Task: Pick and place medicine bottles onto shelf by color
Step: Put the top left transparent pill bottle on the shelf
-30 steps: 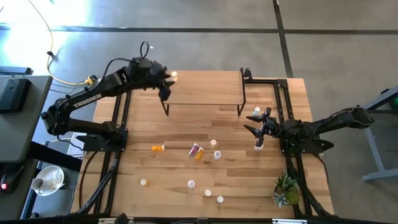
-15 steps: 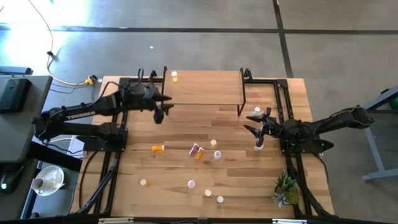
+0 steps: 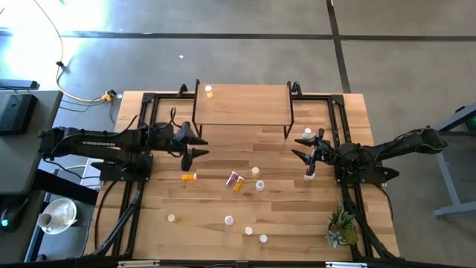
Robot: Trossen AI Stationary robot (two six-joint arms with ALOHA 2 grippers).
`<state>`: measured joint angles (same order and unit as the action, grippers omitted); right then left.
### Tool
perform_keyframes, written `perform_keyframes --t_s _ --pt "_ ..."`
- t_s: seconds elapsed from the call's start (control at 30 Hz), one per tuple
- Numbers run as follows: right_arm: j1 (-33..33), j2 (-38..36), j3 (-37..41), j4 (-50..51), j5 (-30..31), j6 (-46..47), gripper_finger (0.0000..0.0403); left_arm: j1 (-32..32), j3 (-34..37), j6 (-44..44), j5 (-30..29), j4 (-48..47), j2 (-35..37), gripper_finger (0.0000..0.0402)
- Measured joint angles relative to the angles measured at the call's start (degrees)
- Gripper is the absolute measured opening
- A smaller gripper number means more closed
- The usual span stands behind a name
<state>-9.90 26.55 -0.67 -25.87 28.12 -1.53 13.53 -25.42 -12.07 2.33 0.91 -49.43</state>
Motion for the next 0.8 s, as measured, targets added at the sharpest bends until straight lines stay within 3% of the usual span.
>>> perform_keyframes --t_s 0.33,0.8 --pt "-0.02 0.01 0.0 -0.02 0.0 0.28 0.0189 -4.14 3.4 -0.81 -0.63 6.64 0.0 0.0173" --pt "0.02 0.0 0.01 -0.08 2.86 11.14 0.0189 -4.18 3.42 3.17 -1.94 6.82 0.0 0.0172"
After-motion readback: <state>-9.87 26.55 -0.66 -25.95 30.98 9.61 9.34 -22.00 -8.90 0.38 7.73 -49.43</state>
